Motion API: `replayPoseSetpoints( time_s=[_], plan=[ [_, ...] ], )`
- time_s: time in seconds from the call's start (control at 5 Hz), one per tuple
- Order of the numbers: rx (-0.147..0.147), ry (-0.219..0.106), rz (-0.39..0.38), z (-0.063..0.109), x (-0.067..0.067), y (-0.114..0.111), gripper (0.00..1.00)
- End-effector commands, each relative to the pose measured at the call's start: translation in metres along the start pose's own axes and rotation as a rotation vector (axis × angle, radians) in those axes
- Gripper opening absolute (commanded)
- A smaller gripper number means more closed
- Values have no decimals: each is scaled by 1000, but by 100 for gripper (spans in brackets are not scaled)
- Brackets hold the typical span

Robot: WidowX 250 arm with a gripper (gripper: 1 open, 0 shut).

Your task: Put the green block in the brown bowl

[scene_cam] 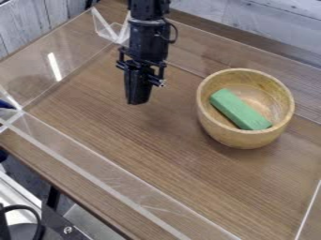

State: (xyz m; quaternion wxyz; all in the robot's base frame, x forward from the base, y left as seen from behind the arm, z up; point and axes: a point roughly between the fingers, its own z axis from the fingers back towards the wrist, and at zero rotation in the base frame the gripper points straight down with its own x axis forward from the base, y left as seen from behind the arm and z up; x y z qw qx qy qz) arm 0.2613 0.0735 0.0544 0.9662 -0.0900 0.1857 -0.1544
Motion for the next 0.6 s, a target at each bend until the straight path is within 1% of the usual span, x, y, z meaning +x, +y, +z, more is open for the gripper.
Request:
replayPoseSetpoints(
  time_s=[0.0,0.2,0.4],
  plan=[
    [11,-73,15,6,5,6,0],
    [-9,-95,26,-5,8,7,0],
    [-35,-110,58,-10,11,13,0]
  ],
)
